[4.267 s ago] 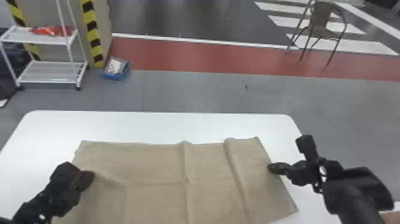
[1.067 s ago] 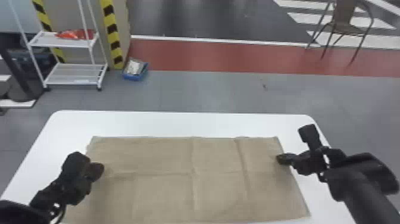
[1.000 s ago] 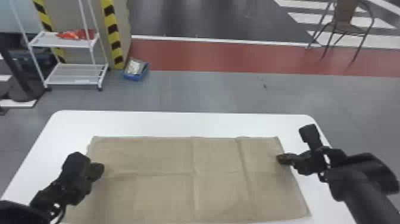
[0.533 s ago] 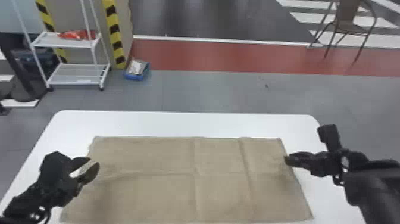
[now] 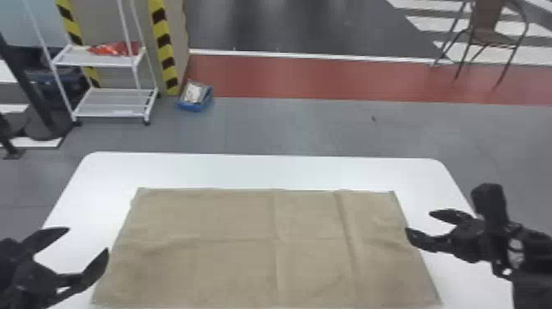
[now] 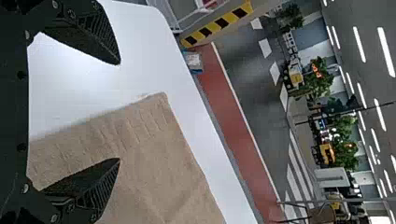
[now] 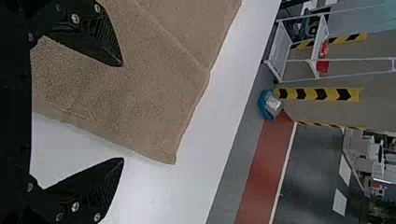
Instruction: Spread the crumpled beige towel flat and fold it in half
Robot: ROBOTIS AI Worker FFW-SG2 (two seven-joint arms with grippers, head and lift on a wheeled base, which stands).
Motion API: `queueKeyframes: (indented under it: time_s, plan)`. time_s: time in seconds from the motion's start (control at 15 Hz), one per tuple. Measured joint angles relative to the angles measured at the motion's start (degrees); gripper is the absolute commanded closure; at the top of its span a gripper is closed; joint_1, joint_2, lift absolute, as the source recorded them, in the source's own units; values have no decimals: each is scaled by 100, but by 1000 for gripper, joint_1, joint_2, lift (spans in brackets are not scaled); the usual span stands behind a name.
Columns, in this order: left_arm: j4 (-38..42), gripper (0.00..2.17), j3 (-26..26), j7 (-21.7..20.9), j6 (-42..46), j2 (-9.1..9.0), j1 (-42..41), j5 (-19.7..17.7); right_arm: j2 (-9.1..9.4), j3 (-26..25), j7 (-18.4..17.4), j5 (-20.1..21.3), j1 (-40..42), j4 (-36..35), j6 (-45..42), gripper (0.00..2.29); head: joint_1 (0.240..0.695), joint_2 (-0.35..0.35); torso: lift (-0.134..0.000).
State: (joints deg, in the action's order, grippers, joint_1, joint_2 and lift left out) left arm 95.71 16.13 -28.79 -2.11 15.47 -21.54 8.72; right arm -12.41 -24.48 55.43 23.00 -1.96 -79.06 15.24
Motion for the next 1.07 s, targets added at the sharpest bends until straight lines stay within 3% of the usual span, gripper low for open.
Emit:
queueKeyframes:
  time_s: [0.27, 0.53, 0.73, 0.8, 1.07]
  plan:
    - [-150, 215, 177, -148, 801, 219, -402, -167, 116, -37, 348, 20, 824, -855, -500, 272, 695, 1, 0]
    - [-154, 215, 187, -429, 1116, 273, -704, -136, 117, -242, 940, 219, 1382, -1218, -1429, 286, 695, 4, 0]
    - [-222, 228, 119, -409, 1323, 273, -783, 23, 71, -335, 895, 667, 1666, -1112, -2367, 407, 695, -15, 0]
    - [-251, 350, 91, -381, 1400, 273, -803, 98, 37, -366, 852, 774, 1798, -1108, -2614, 407, 695, -21, 0]
    - [-452, 701, -106, -151, 1559, 307, -825, 467, -207, -745, 897, 583, 2054, -812, -3127, 407, 695, -94, 0]
